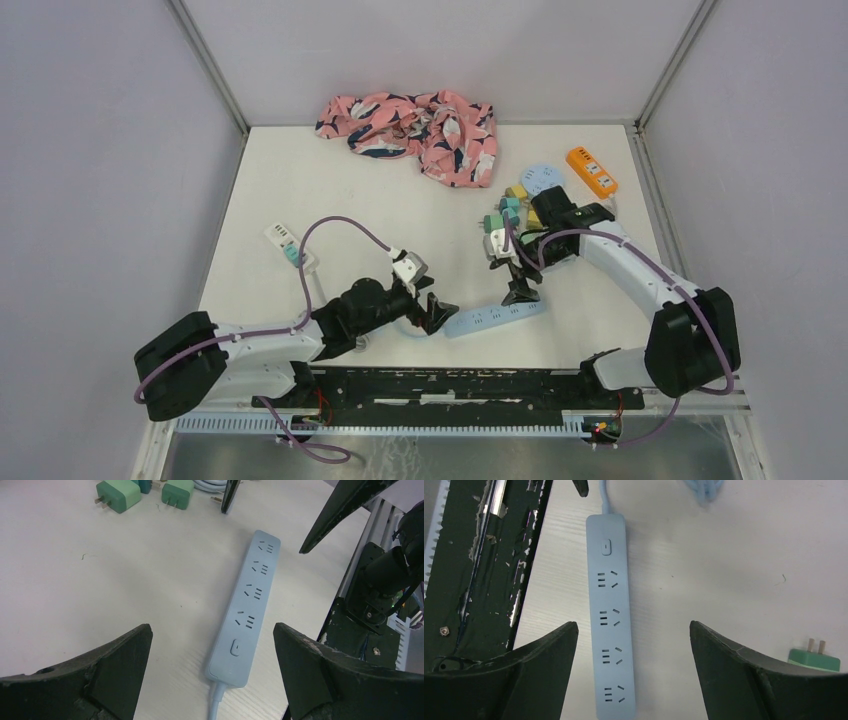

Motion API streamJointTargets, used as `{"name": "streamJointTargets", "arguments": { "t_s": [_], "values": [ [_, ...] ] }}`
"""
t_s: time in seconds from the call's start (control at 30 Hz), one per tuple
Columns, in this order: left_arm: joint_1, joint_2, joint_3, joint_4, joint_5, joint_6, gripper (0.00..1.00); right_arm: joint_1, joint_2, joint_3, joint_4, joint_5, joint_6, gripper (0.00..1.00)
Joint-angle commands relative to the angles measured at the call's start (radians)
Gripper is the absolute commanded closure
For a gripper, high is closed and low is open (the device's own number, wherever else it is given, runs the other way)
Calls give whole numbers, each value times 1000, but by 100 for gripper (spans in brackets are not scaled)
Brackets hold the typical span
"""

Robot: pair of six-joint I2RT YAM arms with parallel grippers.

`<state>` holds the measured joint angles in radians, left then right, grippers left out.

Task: Pull the plug off the socket
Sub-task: Place the plug at the center of the board, then move the socket to the center of the board.

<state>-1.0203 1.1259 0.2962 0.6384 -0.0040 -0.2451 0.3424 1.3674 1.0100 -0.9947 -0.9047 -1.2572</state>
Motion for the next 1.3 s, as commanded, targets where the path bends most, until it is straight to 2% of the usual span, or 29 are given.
{"name": "streamJointTargets", "arguments": {
  "t_s": [0.0, 1.27],
  "values": [
    [8, -15, -2, 56, -22, -52, 3, 60, 15, -18, 51, 61, -13, 12],
    [118, -68, -144, 150, -38, -135, 1, 304, 129, -71, 128, 240, -15, 12]
  ]
}}
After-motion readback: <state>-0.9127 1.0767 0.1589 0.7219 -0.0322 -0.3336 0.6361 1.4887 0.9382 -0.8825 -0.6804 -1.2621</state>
